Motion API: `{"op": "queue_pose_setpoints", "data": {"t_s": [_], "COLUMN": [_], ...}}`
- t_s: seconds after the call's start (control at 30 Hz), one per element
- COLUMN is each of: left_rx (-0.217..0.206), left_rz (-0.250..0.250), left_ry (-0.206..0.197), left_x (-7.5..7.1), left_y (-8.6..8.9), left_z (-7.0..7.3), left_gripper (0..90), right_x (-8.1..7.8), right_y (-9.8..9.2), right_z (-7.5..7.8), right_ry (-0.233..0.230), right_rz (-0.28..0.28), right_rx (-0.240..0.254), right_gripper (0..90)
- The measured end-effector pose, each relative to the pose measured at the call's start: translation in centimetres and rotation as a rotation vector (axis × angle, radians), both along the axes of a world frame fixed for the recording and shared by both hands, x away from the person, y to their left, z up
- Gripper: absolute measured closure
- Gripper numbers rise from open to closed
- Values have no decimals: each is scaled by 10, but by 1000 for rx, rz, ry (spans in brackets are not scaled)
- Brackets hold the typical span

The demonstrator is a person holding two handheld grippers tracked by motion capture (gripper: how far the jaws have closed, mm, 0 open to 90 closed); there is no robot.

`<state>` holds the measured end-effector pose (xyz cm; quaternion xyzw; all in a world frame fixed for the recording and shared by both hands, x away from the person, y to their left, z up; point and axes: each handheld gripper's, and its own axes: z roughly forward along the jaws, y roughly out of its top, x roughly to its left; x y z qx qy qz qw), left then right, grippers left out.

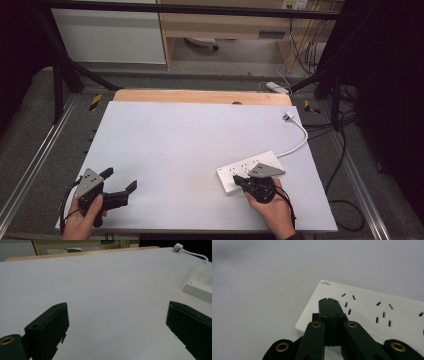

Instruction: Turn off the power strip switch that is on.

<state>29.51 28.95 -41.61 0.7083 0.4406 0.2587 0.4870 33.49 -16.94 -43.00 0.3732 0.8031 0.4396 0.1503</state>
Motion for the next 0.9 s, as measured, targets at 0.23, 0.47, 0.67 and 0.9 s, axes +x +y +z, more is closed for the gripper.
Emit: {"op": "queue_pose_setpoints", "data": {"t_s": [0.23, 0.47, 0.67, 0.9], "left_rx": [0, 3, 1, 2], "left_rz": [-2, -4, -4, -5], "left_ry": [0, 0, 0, -3], "left_x": [0, 0, 0, 0], "left_y": [0, 0, 0, 0], "left_z": [0, 0, 0, 0], "left_gripper": [45, 45, 45, 45], "right_x": [1, 1, 1, 2], "right_y": [-1, 1, 1, 0], "right_z": [-3, -5, -7, -8], "right_ry": [17, 28, 30, 26], "right_rz": [-7, -3, -6, -10], "right_rx": [-15, -28, -36, -32], "right_gripper": [900, 900, 900, 900]}}
